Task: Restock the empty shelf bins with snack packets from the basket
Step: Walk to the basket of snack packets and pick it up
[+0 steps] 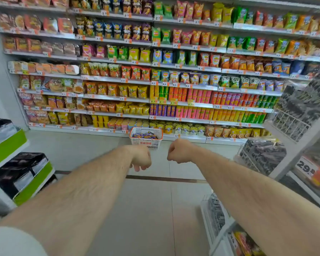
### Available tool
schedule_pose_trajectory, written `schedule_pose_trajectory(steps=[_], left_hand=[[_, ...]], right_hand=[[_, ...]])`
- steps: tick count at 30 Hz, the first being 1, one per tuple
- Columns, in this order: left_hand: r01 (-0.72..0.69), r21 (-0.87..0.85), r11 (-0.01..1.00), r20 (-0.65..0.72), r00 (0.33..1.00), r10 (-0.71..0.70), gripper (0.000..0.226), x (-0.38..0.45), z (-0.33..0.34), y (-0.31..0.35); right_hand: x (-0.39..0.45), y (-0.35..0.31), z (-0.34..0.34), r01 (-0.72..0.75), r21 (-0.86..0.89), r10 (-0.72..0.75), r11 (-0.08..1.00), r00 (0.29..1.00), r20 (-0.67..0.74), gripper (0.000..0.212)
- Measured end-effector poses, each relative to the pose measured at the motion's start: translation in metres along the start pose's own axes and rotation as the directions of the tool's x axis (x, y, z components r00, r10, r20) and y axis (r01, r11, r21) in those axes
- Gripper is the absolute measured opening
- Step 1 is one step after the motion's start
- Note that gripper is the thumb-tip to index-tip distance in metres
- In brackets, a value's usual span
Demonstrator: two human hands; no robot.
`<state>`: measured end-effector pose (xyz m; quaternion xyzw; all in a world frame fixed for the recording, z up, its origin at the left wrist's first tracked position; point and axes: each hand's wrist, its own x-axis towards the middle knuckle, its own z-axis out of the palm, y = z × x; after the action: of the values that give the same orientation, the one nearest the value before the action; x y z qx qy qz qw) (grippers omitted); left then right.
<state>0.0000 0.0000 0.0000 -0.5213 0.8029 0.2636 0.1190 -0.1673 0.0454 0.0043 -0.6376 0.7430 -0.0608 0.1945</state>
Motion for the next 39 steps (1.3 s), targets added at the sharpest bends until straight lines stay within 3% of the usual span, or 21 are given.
schedule_pose_trajectory(steps=[9,15,20,26,39], left_hand=[[0.147,-0.087,0.985,0.132,0.982,-0.135,0.025,0.149,0.028,-0.002],[0.223,-0.178,0.958,0.148,0.969,-0.198,0.025,0.246,0.013,0.019],[0.269,-0.21,0.94,0.173,0.956,-0.235,0.027,0.313,-0.009,0.026],[0.276,-0.294,0.915,0.178,0.956,-0.231,0.028,0.395,-0.03,0.001],[0.282,-0.446,0.85,0.232,0.953,-0.195,0.027,0.642,-0.134,-0.098]], right_hand=[[0.139,0.086,0.041,-0.043,0.079,0.03,0.996,0.987,0.159,0.025],[0.233,0.14,0.036,-0.18,0.206,0.116,0.962,0.951,0.288,0.026],[0.306,0.169,0.026,-0.231,0.201,0.16,0.952,0.935,0.317,0.024],[0.405,0.173,0.03,-0.186,0.215,0.117,0.959,0.947,0.298,0.026],[0.671,0.153,0.017,-0.32,0.187,0.233,0.929,0.896,0.377,0.031]])
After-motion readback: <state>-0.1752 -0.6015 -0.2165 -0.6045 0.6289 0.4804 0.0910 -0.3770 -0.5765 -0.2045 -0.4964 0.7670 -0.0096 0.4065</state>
